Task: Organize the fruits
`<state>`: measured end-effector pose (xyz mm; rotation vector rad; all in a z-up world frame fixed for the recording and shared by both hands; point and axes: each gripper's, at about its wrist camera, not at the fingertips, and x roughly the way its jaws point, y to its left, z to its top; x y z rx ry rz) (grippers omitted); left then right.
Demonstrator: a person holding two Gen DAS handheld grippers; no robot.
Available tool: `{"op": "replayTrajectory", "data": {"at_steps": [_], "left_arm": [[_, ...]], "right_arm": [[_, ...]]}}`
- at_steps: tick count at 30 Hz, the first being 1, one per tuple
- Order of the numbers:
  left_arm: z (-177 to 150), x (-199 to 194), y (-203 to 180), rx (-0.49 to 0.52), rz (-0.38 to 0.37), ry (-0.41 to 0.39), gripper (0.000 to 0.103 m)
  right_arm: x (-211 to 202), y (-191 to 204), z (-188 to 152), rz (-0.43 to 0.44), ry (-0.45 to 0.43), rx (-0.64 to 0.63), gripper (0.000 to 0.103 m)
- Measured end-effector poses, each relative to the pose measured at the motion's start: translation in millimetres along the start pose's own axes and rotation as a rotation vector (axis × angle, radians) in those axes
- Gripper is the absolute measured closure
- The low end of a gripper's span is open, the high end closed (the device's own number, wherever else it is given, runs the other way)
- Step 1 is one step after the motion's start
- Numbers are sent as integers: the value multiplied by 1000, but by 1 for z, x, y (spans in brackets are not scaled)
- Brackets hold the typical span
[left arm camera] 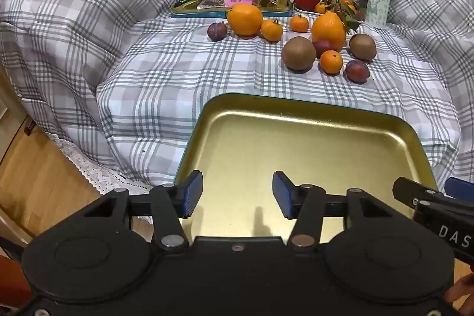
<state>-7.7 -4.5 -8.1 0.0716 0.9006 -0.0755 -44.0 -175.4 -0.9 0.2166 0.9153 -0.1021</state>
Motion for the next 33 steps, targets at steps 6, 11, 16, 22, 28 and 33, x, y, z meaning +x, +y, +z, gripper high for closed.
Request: {"op": "replayTrajectory", "data": {"at_steps": [6,11,16,22,28,33], "left_arm": [[-2,1,-1,-1,-10,11,45],[-2,-2,-3,12,-3,7,46],[-3,-2,-3,15,2,9,48],[-3,-1,-3,17,-1,18,48],[-3,-1,-3,19,-3,26,48],[-3,0,-4,19,-2,33,49]], "right_arm": [[-1,3,-3,10,-1,-15,26],[-2,5,-3,8,-12,-31,26],[-4,5,-3,1,-17,-38,29],[-1,4,-5,9,4,-30,29],[0,4,-6,15,13,-20,30],[0,6,-5,17,9,-27,32]]}}
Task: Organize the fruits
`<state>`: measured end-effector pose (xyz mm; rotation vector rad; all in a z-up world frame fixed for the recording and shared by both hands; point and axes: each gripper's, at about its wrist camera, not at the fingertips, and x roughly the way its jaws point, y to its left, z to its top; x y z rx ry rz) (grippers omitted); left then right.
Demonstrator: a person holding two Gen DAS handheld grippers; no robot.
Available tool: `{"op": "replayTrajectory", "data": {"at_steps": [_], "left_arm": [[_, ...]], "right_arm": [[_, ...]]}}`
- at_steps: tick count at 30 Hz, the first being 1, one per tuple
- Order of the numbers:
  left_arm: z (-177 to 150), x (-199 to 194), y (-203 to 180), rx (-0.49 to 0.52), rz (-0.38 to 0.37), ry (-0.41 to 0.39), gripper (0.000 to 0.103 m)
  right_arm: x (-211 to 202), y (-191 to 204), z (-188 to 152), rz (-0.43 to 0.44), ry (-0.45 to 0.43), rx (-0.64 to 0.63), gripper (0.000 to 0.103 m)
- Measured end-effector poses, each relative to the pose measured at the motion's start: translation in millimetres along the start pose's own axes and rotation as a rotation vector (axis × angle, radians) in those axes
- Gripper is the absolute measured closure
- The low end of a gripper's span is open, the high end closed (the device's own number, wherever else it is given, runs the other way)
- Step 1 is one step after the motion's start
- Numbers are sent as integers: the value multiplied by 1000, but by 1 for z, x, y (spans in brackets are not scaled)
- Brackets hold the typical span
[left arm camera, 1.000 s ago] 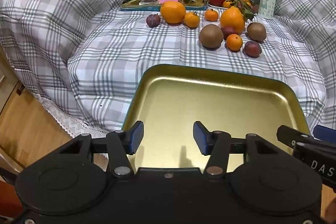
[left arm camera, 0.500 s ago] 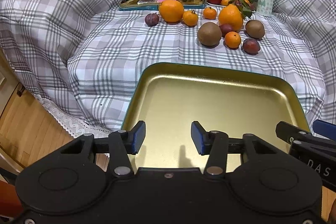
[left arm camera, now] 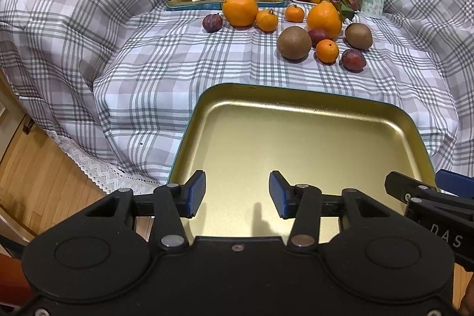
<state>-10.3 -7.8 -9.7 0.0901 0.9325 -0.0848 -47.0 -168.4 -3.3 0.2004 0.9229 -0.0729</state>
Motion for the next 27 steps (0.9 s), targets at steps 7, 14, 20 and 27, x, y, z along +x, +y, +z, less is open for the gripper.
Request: {"op": "replayTrajectory", "data": {"at_steps": [7,14,20,27], "left_arm": [[0,2,0,5,-10,9,49],[0,0,0,8,-11,-2,49],[0,1,-1,7,-8,-1,49],[-2,2,0,1,6,-4,49]], "right_arm": [[1,-1,0,1,6,7,33],[1,0,0,-9,4,3,37],[2,0,-1,-12,13,-3,37],[6,1,-1,18,34,-3,39]]}}
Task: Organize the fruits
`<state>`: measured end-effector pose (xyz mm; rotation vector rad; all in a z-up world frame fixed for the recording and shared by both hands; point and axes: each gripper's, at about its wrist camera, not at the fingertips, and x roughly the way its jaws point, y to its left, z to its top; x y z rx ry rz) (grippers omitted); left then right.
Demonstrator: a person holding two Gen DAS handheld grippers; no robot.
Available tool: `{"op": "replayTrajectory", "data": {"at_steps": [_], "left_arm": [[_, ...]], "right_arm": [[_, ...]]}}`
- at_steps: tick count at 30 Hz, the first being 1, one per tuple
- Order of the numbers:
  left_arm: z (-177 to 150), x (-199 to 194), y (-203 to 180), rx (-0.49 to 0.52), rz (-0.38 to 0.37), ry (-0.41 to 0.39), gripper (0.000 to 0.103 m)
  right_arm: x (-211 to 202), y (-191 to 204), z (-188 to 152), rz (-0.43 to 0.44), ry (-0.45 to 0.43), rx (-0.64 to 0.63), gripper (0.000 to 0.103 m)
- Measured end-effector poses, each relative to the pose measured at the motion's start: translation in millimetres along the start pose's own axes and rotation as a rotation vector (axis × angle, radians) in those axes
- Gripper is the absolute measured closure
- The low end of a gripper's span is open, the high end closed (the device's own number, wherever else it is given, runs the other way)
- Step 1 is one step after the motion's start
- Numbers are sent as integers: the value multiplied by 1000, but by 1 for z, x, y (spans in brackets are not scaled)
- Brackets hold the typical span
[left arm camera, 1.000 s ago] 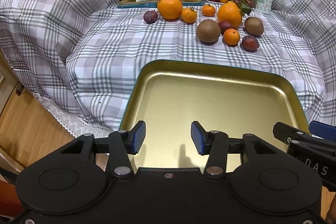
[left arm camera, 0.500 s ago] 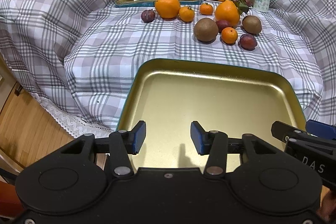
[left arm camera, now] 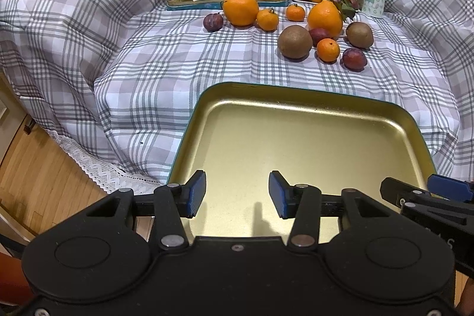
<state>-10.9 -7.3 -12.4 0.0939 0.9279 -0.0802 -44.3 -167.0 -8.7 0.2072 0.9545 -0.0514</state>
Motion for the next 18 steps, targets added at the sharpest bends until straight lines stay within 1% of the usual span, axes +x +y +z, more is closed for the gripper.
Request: {"op": "replayTrajectory", "data": {"at_steps": [3,6,10,12,13,16,18], "left_arm": [[-1,0,1,-6,4,-1,49],[0,2,2,-18,2,-2,49],[0,3,4,-33,4,-3,49],[1,3,6,-41,-15,1,51],[2,4,6,-38,-22,5,54],[6,2,6,-16,-44,-4,55],[11,0,7,-19,-37,-23,55]], "right_arm": [[-1,3,0,-6,-7,-19,39],[-1,4,-1,-11,-8,-29,42],[3,2,0,2,20,-21,45],[5,2,1,20,35,-26,48],[5,4,1,23,32,-33,49],[5,6,3,25,8,-50,50],[4,4,5,32,-13,-43,51]]}}
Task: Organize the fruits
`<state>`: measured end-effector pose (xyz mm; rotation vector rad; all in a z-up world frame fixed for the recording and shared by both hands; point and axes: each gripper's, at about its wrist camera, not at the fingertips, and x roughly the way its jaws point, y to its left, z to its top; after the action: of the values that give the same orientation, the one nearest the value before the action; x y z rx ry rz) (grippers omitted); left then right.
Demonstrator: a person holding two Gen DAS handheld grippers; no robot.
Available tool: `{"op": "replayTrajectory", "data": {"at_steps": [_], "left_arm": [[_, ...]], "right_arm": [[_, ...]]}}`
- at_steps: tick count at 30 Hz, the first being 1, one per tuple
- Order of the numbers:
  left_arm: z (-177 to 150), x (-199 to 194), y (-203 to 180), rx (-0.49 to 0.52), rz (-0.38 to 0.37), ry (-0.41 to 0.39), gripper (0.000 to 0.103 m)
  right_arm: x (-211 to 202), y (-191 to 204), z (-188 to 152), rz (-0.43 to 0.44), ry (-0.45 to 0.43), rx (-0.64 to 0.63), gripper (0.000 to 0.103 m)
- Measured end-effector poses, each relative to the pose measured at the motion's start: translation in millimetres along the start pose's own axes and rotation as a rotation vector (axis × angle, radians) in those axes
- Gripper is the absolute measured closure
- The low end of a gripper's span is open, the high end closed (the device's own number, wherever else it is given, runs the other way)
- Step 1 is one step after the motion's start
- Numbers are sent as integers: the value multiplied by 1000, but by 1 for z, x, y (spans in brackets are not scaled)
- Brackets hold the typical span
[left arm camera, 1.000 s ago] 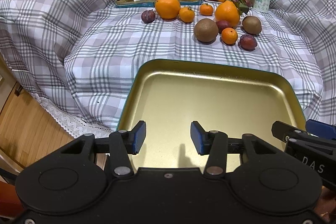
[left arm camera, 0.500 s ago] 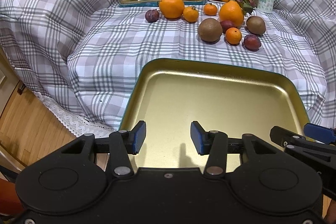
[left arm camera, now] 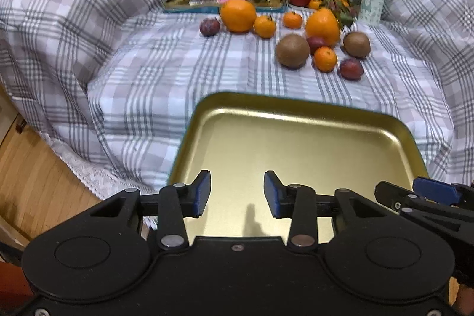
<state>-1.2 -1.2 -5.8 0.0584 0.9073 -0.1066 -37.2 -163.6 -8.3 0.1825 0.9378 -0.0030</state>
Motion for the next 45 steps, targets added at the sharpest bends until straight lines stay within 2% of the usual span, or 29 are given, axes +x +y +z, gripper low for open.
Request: {"op": "replayTrajectory", "data": {"at_steps": [4,9,16,26,35,40,45], "left_arm": [[16,2,4,-8,-1,-22,55],[37,16,5,7,-4,-27,55],[63,41,-2,44,-54,-13,55],[105,76,-27,150,-151,-45,55],[128,113,-38,187,-196,-17,55],[139,126,-41,203,-197,-15,55],[145,133,-48,250,-239,-24,55]], "right_arm": [[2,-5,10,25,-22,29,51],[10,-8,29,-5,-78,-8,51],[36,-25,68,-18,-96,18,51],[83,-39,108,-2,-59,40,51],[126,-42,131,-18,-12,29,51],[146,-44,143,-26,4,18,51],[157,-47,149,-21,12,23,51]]}}
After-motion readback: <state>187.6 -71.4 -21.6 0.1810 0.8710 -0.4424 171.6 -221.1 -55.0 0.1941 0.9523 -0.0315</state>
